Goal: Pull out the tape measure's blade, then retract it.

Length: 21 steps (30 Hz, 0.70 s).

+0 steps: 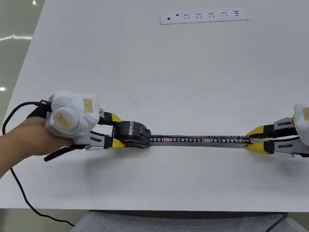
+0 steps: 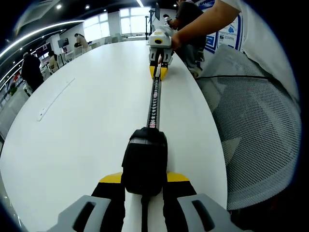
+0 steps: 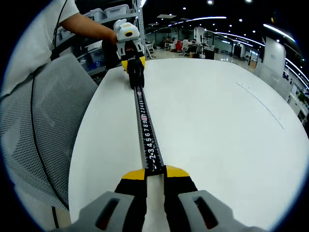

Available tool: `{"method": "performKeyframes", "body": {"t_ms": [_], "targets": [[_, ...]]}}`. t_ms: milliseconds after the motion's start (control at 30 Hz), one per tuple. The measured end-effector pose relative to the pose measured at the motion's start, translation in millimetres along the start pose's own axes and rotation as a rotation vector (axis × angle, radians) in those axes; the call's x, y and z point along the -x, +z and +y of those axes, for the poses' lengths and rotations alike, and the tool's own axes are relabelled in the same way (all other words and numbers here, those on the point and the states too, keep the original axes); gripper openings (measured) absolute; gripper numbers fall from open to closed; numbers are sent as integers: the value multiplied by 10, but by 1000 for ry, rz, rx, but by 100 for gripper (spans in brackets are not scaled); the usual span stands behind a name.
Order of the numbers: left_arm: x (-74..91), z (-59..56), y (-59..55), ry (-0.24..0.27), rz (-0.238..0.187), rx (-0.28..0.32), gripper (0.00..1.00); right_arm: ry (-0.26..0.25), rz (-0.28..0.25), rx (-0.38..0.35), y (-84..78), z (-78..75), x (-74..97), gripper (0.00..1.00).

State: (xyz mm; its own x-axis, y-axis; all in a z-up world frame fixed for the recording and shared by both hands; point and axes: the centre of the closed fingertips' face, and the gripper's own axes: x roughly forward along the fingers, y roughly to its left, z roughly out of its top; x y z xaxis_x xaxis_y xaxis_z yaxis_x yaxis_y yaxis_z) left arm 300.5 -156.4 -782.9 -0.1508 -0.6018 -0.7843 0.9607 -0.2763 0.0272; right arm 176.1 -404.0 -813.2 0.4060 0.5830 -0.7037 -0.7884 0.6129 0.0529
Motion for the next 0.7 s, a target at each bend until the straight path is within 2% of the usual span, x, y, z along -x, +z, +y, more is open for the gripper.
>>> {"method": "performKeyframes", "body": {"t_ms": [267, 700], "targets": [[0, 9, -3, 13, 0, 22, 28, -1, -3, 23, 13, 26, 0, 11], [2, 11, -3, 11, 8, 23, 28, 5, 13, 38, 28, 11, -11, 13]]}}
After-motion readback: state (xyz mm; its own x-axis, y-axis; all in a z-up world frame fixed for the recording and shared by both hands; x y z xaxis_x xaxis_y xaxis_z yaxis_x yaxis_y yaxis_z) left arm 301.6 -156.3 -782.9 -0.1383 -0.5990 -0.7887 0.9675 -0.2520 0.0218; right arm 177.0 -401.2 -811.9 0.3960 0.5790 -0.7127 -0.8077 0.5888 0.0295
